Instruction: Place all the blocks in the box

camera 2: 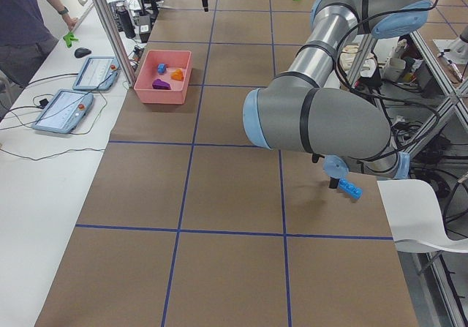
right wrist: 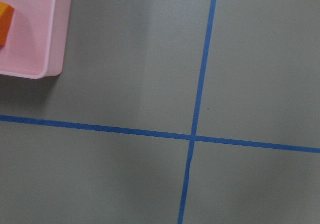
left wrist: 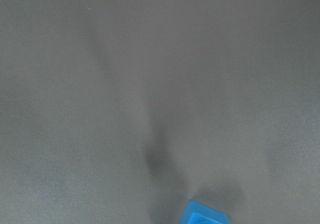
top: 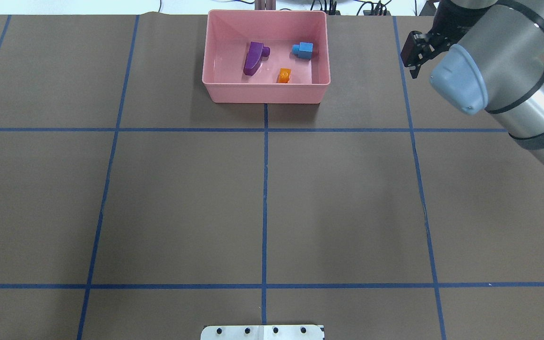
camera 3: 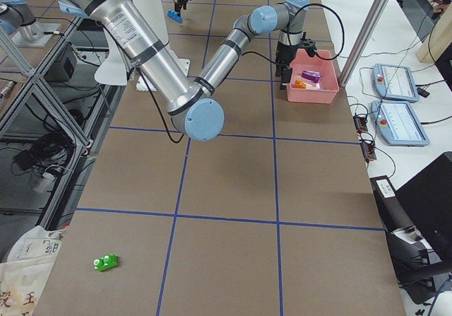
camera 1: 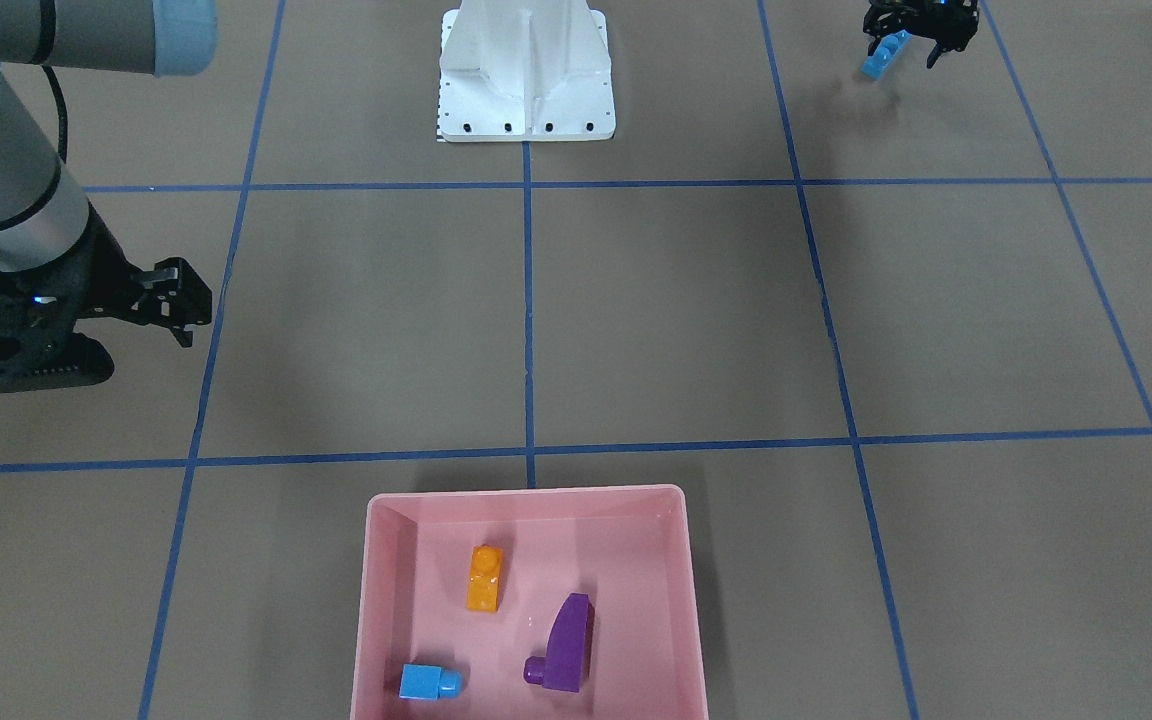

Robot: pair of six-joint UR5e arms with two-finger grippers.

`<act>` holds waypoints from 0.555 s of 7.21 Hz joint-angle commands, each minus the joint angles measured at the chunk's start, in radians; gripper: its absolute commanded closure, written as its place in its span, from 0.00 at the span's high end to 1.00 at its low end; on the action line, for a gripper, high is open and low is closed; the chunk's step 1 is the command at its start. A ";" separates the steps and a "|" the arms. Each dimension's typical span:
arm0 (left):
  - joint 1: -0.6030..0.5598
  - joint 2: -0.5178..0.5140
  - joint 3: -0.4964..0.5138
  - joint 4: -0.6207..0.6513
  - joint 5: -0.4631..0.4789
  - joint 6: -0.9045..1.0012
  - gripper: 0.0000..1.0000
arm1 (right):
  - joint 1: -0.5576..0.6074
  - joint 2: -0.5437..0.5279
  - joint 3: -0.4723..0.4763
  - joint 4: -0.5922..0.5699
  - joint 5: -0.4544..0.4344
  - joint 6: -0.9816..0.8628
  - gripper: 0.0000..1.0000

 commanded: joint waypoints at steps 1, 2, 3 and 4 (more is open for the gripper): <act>0.015 -0.003 0.004 -0.001 0.002 -0.011 0.95 | 0.070 -0.124 0.044 0.003 0.024 -0.166 0.99; 0.026 -0.003 0.004 0.001 0.002 -0.014 0.95 | 0.116 -0.160 0.045 0.006 0.049 -0.235 0.99; 0.039 -0.003 0.004 0.001 0.004 -0.030 0.76 | 0.148 -0.186 0.054 0.006 0.052 -0.288 0.99; 0.044 -0.005 0.004 0.001 0.007 -0.031 0.57 | 0.164 -0.194 0.054 0.003 0.052 -0.306 0.99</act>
